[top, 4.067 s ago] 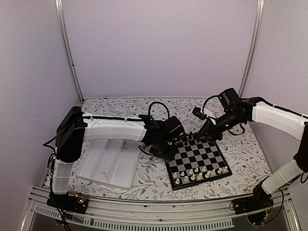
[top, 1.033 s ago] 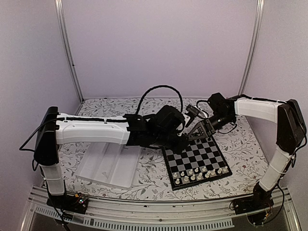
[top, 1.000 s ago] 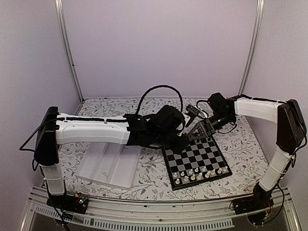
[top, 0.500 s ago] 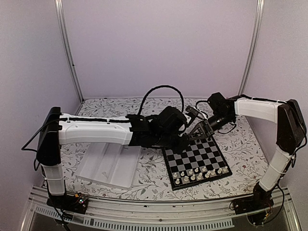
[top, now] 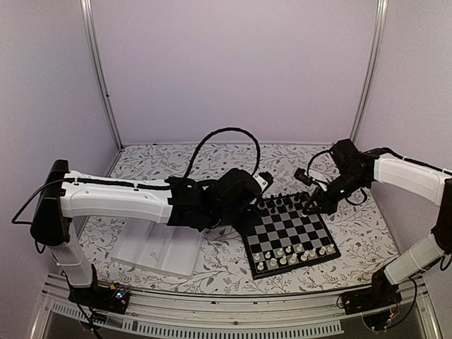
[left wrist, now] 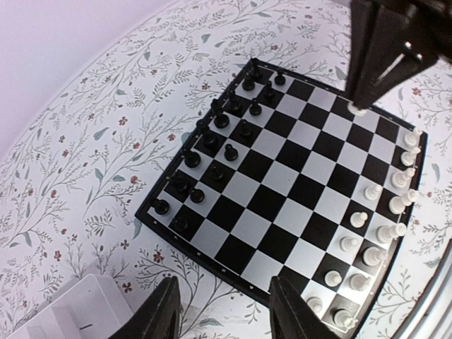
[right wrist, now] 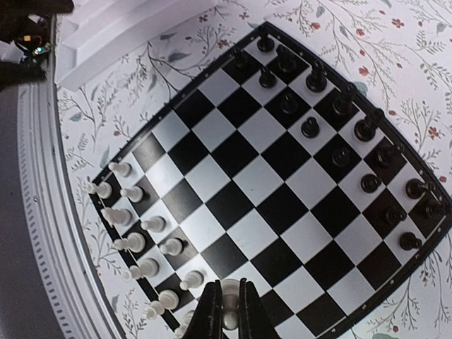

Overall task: Set up the chess pieces on the board
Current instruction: Place the chess piece on the chessboard, then pick up the chess piece from the storage box.

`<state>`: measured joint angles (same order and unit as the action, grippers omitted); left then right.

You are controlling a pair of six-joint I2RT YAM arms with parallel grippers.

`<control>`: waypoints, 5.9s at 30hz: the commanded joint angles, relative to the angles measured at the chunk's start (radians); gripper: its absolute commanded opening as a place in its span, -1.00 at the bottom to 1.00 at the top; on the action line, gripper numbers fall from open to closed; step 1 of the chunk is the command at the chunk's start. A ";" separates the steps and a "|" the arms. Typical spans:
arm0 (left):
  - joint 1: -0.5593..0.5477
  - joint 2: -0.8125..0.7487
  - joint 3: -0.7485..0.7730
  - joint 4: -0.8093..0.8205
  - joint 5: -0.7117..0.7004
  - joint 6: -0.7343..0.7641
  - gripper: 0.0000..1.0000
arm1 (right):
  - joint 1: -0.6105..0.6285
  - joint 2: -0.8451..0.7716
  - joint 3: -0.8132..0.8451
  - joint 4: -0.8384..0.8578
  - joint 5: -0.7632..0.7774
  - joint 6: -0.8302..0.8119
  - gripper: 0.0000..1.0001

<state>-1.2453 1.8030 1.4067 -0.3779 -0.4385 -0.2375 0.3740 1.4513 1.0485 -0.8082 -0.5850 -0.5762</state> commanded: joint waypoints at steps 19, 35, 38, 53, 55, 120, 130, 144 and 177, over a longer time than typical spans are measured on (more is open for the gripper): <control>0.027 0.008 0.022 -0.183 -0.187 -0.159 -0.07 | 0.139 -0.083 -0.261 0.110 0.298 -0.100 -0.94; 0.033 0.027 0.032 -0.217 -0.198 -0.178 -0.08 | 0.163 -0.021 -0.273 0.139 0.283 -0.091 -0.90; 0.038 0.027 0.031 -0.218 -0.197 -0.180 -0.08 | 0.166 -0.015 -0.274 0.136 0.279 -0.093 -0.90; 0.047 0.040 0.027 -0.223 -0.178 -0.190 -0.09 | 0.179 0.006 -0.273 0.135 0.273 -0.090 -0.71; 0.047 0.043 0.026 -0.228 -0.176 -0.193 -0.08 | 0.179 0.001 -0.269 0.131 0.271 -0.087 -0.64; 0.523 -0.250 -0.583 -0.485 0.381 -0.432 -0.50 | 0.098 -0.062 -0.099 0.077 0.113 -0.050 -0.45; 0.523 -0.254 -0.591 -0.512 0.425 -0.462 -0.60 | 0.098 -0.054 -0.101 0.079 0.108 -0.050 -0.46; 0.514 -0.314 -0.567 -0.574 0.416 -0.470 -0.28 | 0.097 -0.060 -0.126 0.096 0.099 -0.047 -0.46; 0.542 -0.183 -0.585 -0.419 0.458 -0.393 -0.62 | 0.098 -0.037 -0.129 0.100 0.074 -0.034 -0.48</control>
<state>-0.7235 1.5726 0.8257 -0.8539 0.0200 -0.6502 0.4728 1.4006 0.9215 -0.7166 -0.4896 -0.6209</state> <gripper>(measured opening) 0.202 0.264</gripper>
